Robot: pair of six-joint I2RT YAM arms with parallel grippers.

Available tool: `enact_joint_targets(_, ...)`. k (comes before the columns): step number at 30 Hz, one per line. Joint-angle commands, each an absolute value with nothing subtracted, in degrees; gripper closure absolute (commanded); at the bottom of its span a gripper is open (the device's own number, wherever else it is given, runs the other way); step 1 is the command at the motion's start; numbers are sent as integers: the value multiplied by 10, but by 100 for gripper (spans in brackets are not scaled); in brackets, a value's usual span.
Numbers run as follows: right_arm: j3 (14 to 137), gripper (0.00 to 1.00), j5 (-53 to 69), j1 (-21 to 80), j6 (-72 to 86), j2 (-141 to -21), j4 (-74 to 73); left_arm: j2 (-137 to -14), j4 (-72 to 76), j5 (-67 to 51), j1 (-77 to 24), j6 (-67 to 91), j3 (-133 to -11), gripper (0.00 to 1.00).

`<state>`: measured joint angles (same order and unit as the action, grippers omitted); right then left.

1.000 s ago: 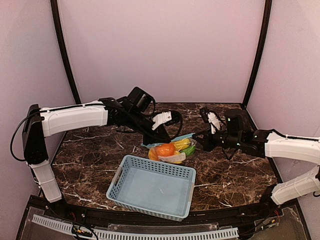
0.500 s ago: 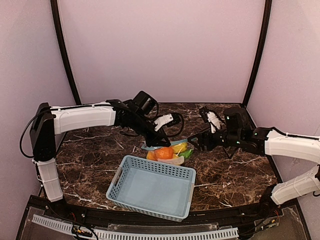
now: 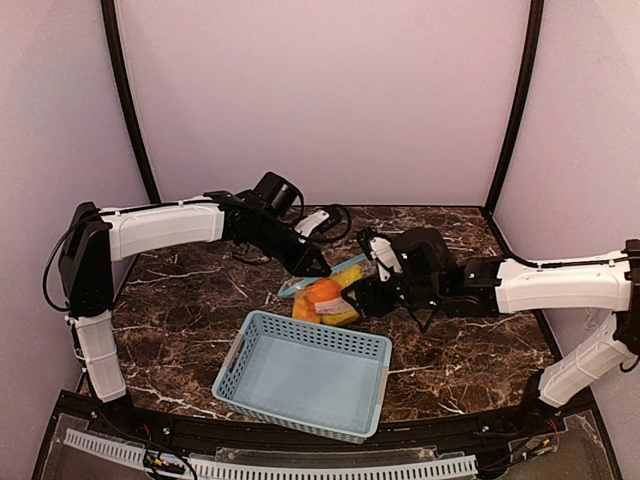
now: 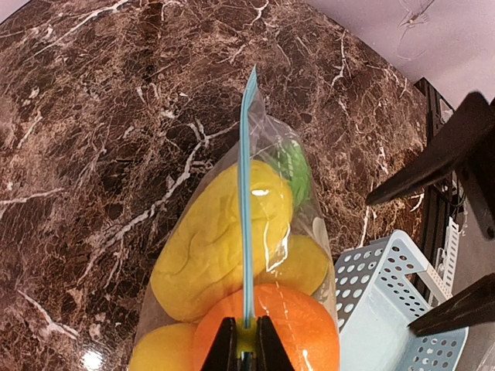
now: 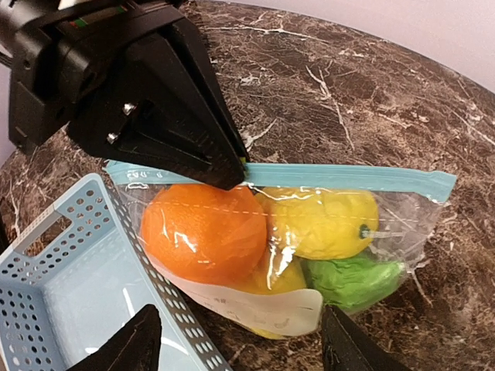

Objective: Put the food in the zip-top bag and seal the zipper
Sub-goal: Adjust the zipper food storage bag at the center of the board.

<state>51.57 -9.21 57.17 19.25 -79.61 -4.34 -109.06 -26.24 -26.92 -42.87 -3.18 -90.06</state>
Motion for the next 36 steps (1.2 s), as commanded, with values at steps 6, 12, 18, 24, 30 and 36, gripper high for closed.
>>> enact_joint_targets(6, 616, 24, -178, 610, 267, -916, -34, -1092, -266, -292, -425, -3, -923, 99)
enact_joint_targets(12, 642, 38, -195, 612, 275, -958, -26, -1091, -270, -294, -425, -3, -926, 99)
enact_joint_targets(18, 652, 61, -221, 612, 293, -997, -63, -1092, -275, -293, -425, -3, -929, 99)
enact_joint_targets(24, 649, 61, -227, 608, 302, -1013, -78, -1095, -275, -304, -424, -3, -931, 99)
enact_joint_targets(30, 617, 49, -211, 600, 274, -940, -77, -1092, -287, -312, -424, -33, -936, 99)
enact_joint_targets(36, 561, 29, -87, 576, 185, -835, -65, -1080, -292, -335, -424, -76, -931, 99)
